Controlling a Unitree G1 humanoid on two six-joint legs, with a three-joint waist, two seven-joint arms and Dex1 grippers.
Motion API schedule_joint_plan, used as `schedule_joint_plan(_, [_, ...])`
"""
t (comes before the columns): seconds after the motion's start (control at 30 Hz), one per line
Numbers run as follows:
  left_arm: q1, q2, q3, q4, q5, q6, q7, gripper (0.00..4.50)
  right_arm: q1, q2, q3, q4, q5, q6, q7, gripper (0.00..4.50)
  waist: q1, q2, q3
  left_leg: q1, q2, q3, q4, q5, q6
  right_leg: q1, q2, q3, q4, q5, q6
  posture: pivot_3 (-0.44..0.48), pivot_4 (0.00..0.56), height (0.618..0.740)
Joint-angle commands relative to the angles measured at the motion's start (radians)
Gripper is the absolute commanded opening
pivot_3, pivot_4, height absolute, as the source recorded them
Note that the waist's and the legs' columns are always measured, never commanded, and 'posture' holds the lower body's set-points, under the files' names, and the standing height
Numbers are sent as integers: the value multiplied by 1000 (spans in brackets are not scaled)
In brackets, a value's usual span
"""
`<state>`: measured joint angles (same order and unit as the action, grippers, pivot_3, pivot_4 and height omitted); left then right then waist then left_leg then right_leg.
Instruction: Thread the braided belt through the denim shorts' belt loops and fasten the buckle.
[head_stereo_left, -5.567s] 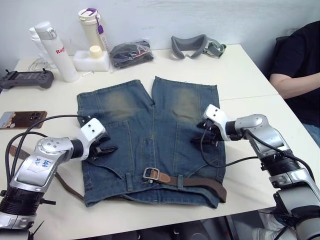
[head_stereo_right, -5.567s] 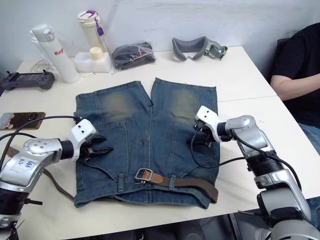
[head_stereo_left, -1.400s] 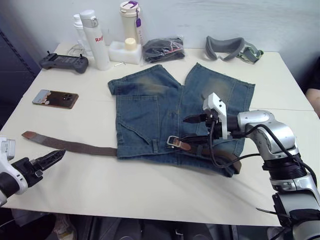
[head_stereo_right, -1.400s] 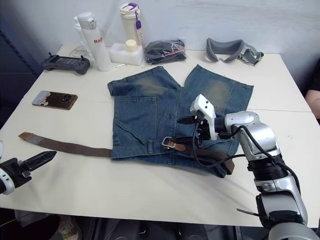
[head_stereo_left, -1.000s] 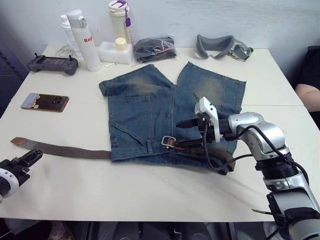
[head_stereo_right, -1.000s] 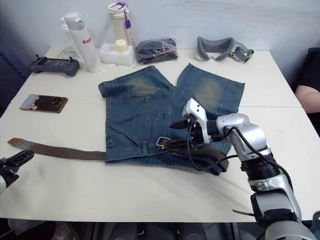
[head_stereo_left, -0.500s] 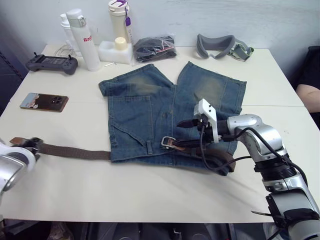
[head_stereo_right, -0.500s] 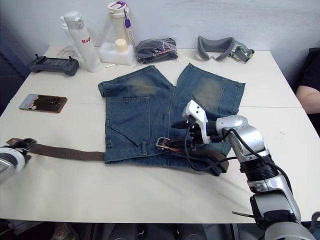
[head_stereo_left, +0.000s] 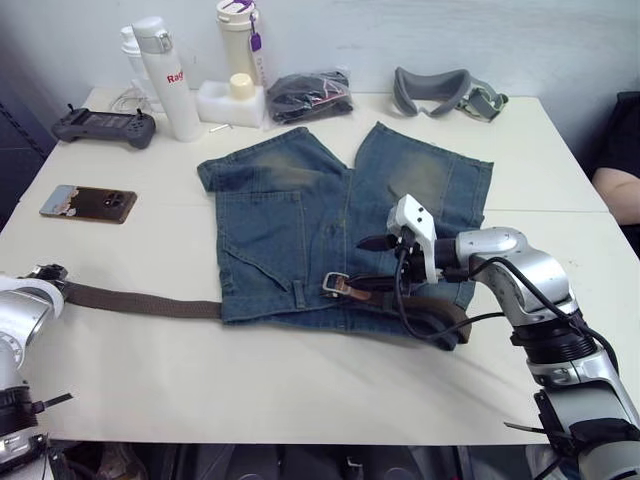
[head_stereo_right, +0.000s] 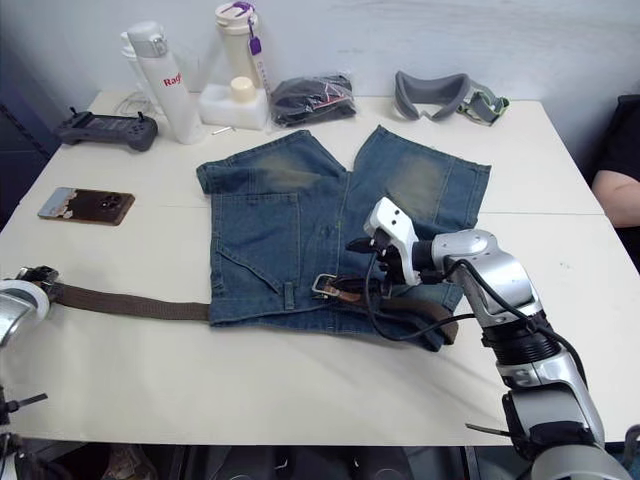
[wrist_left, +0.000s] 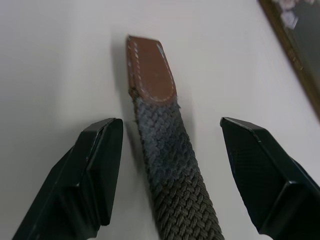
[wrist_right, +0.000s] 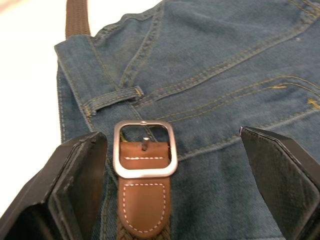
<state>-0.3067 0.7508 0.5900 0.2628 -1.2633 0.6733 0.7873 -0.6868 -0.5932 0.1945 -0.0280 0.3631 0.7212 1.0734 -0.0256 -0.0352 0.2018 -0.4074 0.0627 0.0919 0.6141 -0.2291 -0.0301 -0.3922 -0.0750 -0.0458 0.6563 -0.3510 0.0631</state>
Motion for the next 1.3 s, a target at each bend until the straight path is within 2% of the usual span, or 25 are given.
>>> schedule_joint_plan(0.03, [-22,-17,-20,80,83,44,-89,2563,-6,-23,-29,-49,9,-2,-5,4500,0,0,0,0,0,0,0,0,0,0,0,0,1,0,0,0,150,739])
schedule_joint_plan(0.07, [-25,-15,-26,92,114,51,-110,2214,-5,-25,-31,-51,9,-1,-7,4500,0,0,0,1,0,1,0,0,0,0,0,0,1,0,0,0,150,739])
schedule_joint_plan(0.17, [-41,-35,-11,103,172,62,-145,768,-3,-32,-33,-56,12,-1,-11,4500,4,0,0,2,0,0,0,1,0,0,-1,-1,3,0,0,0,150,739])
schedule_joint_plan(0.23, [-50,-50,7,77,200,53,-168,22,-1,-35,-33,-57,13,-2,-13,4500,7,2,-1,2,-1,0,0,1,2,0,-1,-1,3,2,-1,0,150,739])
schedule_joint_plan(0.3, [-63,-45,2,21,246,22,-236,22,-1,-37,-40,-62,20,2,-13,4500,5,2,-1,2,-1,0,0,0,3,0,-1,0,3,3,0,0,150,739])
schedule_joint_plan(0.37, [-81,-23,-41,-60,298,-10,-367,22,-5,-40,-57,-66,40,4,-4,4500,7,1,-1,2,0,-1,0,0,3,0,-1,0,3,3,0,0,150,739])
schedule_joint_plan(0.5, [-45,130,-322,-267,534,-53,-714,22,-12,-45,-90,-87,83,-29,32,4500,12,-5,1,-3,0,0,0,2,-1,-2,-1,0,0,3,-1,0,150,739])
schedule_joint_plan(0.53, [-27,169,-404,-329,589,-90,-834,22,-11,-47,-102,-107,106,-32,49,4500,12,-5,0,-5,0,0,-1,1,-1,-3,-1,0,-3,3,-1,0,150,739])
schedule_joint_plan(0.67, [-12,231,-545,-445,667,-143,-1121,22,-11,-51,-134,-156,175,-21,93,4500,5,-3,1,-4,0,4,-5,-1,0,-3,-2,1,-7,3,0,0,150,739])
schedule_joint_plan(0.73, [-50,259,-630,-485,757,-203,-1243,22,39,-59,-154,-225,156,-204,162,4500,-2,-3,1,-5,2,4,-6,-3,0,-3,-1,2,-10,3,0,0,150,739])
schedule_joint_plan(0.77, [-76,263,-669,-494,799,-236,-1302,22,56,-80,-156,-252,172,-204,190,4500,-1,-2,1,-6,3,4,-5,-3,0,-4,0,2,-11,3,0,0,150,739])
schedule_joint_plan(0.87, [-139,241,-725,-498,839,-269,-1432,22,64,-121,-149,-276,225,-137,228,4500,-2,-2,1,-12,4,4,-1,-3,0,-8,5,1,-12,3,0,0,150,739])
schedule_joint_plan(1.0, [-255,185,-837,-469,938,-318,-1580,22,39,-93,-58,-249,18,-288,101,4500,-1,-2,1,-14,3,8,6,-3,1,-12,8,0,-6,3,0,0,150,739])
schedule_joint_plan(1.13, [-313,123,-891,-405,1039,-401,-1659,22,5,-23,25,-243,-147,-372,-43,4500,-5,-2,1,-14,4,11,14,-3,2,-17,11,3,4,3,0,0,150,739])
schedule_joint_plan(1.3, [-366,40,-909,-345,1102,-449,-1709,22,-1,12,105,-218,-254,-410,-90,4500,-1,-2,1,-15,5,13,16,-1,2,-18,13,6,7,4,0,0,150,739])
